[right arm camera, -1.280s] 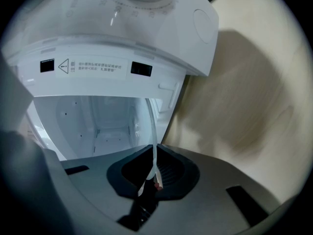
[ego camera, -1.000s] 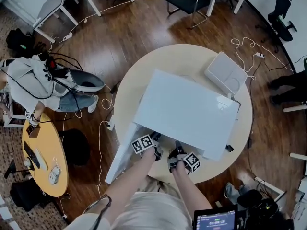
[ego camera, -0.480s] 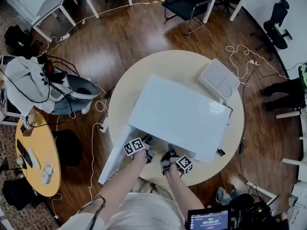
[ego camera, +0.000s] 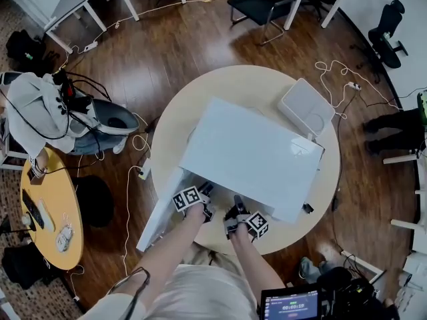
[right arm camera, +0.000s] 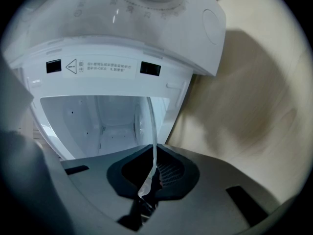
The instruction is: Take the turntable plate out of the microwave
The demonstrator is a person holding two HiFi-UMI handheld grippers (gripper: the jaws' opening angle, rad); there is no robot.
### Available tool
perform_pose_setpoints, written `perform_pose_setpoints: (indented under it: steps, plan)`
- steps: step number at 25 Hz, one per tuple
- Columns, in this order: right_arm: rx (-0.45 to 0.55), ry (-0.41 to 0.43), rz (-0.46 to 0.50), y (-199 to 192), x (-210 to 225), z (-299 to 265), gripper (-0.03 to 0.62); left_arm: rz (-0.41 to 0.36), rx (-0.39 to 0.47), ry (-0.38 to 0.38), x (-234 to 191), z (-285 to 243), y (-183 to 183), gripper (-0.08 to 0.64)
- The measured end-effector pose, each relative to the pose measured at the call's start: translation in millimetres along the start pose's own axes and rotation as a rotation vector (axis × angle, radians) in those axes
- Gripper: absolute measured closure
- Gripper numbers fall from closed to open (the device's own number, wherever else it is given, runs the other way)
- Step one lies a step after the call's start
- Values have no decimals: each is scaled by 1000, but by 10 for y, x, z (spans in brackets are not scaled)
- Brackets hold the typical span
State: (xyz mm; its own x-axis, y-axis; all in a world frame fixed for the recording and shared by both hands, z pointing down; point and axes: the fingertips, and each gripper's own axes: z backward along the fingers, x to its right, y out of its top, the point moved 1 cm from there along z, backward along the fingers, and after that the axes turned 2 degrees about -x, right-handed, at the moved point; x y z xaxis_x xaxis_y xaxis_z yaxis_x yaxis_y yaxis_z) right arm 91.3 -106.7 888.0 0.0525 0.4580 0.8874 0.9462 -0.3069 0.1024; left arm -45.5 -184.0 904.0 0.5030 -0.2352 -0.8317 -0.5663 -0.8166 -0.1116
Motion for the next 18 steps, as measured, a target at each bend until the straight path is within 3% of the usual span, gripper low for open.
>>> perform_pose_setpoints:
  steps: [14,18]
  plan:
    - [-21,-25,2,-215,296,221,565,-24,-28,-19,-2,20,-77,365]
    - [-30,-33,0,-202,334,256,565,-9,-25,-12,-57,28,-121,413]
